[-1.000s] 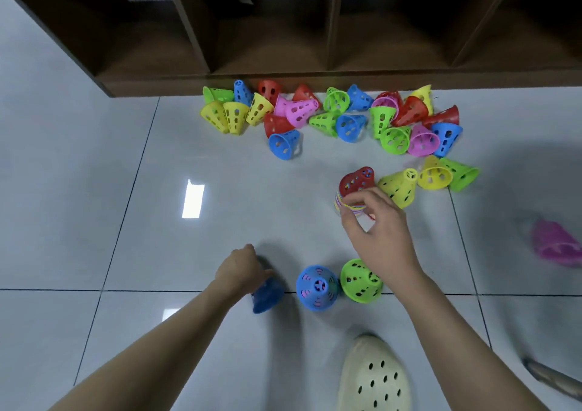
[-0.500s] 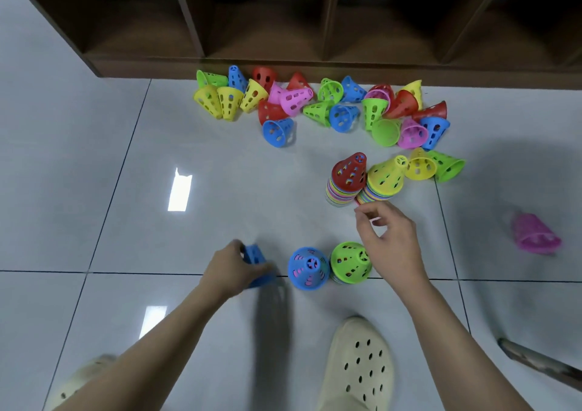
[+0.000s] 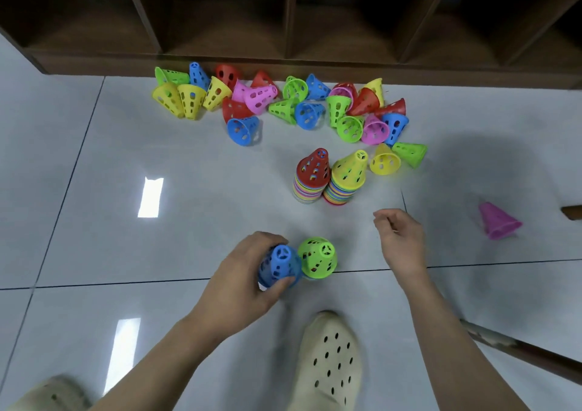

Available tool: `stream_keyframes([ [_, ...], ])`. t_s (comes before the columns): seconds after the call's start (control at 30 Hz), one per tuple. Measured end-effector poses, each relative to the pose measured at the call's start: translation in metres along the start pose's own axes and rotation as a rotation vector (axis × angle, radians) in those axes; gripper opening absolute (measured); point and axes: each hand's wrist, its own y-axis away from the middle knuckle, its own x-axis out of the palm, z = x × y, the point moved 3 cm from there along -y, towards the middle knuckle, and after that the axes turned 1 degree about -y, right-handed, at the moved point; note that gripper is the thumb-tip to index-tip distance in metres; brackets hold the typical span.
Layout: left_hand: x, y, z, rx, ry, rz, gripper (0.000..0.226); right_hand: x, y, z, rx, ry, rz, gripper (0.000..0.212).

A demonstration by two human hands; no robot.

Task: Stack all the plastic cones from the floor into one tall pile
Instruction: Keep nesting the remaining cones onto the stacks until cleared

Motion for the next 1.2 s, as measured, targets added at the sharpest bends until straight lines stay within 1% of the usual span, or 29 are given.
stream_keyframes([
  [0.1, 0.003, 0.000, 0.012, -0.024, -0.018, 0.038, 0.039, -0.001, -0.005, -0.007, 0.024, 0.016, 0.006, 0.021],
  [0.17, 0.000, -0.003, 0.015, -0.088, 0.013, 0.030, 0.036, -0.001, -0.014, -0.011, 0.028, 0.028, 0.008, 0.017],
  [0.27, -0.011, -0.021, 0.015, -0.168, 0.096, 0.004, 0.040, 0.001, -0.040, -0.012, -0.003, 0.048, -0.040, 0.009],
  [0.33, -0.020, -0.045, 0.017, -0.187, 0.137, -0.050, 0.032, 0.004, -0.064, -0.012, 0.009, 0.108, -0.066, 0.019],
  [0.43, -0.030, -0.090, 0.032, -0.240, 0.090, -0.151, 0.008, 0.006, -0.101, -0.005, -0.009, 0.173, -0.068, 0.039],
  [0.5, -0.033, -0.121, 0.048, -0.252, 0.031, -0.207, 0.006, 0.008, -0.123, 0.000, -0.032, 0.215, -0.045, 0.050],
  [0.57, -0.037, -0.150, 0.066, -0.261, -0.007, -0.252, 0.010, 0.010, -0.142, 0.004, 0.016, 0.270, -0.036, 0.058],
  [0.6, -0.038, -0.163, 0.076, -0.259, -0.039, -0.262, 0.016, 0.011, -0.152, 0.003, 0.034, 0.294, -0.039, 0.061],
  [0.67, -0.039, -0.189, 0.094, -0.259, -0.150, -0.244, 0.029, 0.013, -0.169, 0.003, 0.046, 0.355, -0.030, 0.065],
  [0.77, -0.040, -0.221, 0.117, -0.268, -0.353, -0.201, 0.046, 0.022, -0.188, 0.001, 0.083, 0.395, 0.048, 0.064],
  [0.83, -0.043, -0.243, 0.131, -0.319, -0.512, -0.177, 0.062, 0.029, -0.198, 0.001, 0.125, 0.405, 0.071, 0.064],
  [0.9, -0.045, -0.263, 0.142, -0.418, -0.630, -0.111, 0.075, 0.034, -0.207, -0.002, 0.157, 0.417, 0.065, 0.063],
  [0.97, -0.046, -0.280, 0.149, -0.487, -0.701, -0.034, 0.077, 0.040, -0.215, -0.009, 0.194, 0.464, 0.064, 0.061],
  [1.03, -0.046, -0.290, 0.152, -0.510, -0.756, 0.030, 0.071, 0.046, -0.220, -0.013, 0.223, 0.566, 0.086, 0.054],
  [1.2, -0.048, -0.290, 0.154, -0.568, -0.741, 0.044, 0.067, 0.047, -0.221, -0.021, 0.293, 0.762, 0.163, 0.049],
])
